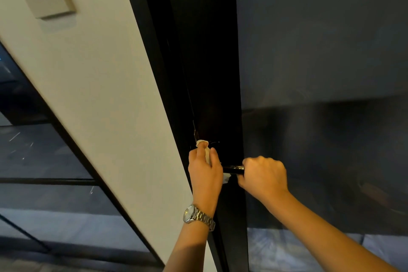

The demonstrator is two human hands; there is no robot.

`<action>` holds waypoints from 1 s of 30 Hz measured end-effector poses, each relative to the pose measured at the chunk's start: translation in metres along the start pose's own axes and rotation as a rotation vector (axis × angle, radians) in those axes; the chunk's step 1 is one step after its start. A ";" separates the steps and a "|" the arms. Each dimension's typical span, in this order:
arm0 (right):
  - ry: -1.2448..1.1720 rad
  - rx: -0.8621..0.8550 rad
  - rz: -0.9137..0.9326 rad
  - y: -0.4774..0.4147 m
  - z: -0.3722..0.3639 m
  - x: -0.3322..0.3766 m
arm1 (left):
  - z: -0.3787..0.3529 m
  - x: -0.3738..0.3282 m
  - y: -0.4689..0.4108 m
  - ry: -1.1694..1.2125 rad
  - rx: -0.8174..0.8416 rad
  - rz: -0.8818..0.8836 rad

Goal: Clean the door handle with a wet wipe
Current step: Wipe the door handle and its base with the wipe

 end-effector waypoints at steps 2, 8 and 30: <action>0.004 0.002 0.005 0.000 -0.001 0.000 | 0.001 -0.003 -0.001 -0.003 -0.009 0.032; 0.009 0.002 -0.008 0.001 0.003 0.000 | -0.003 -0.028 -0.002 -0.055 -0.014 -0.143; 0.002 0.005 -0.004 0.002 0.002 0.001 | 0.000 -0.017 -0.007 0.051 -0.015 -0.100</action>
Point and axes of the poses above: each hand's wrist, its own y-axis away from the middle knuckle, its own z-axis out of the back of the hand, x = y × z, the point moved 4 cm from there along -y, towards the middle knuckle, and after that the axes turned 3 degrees about -x, right-handed, at the moved point
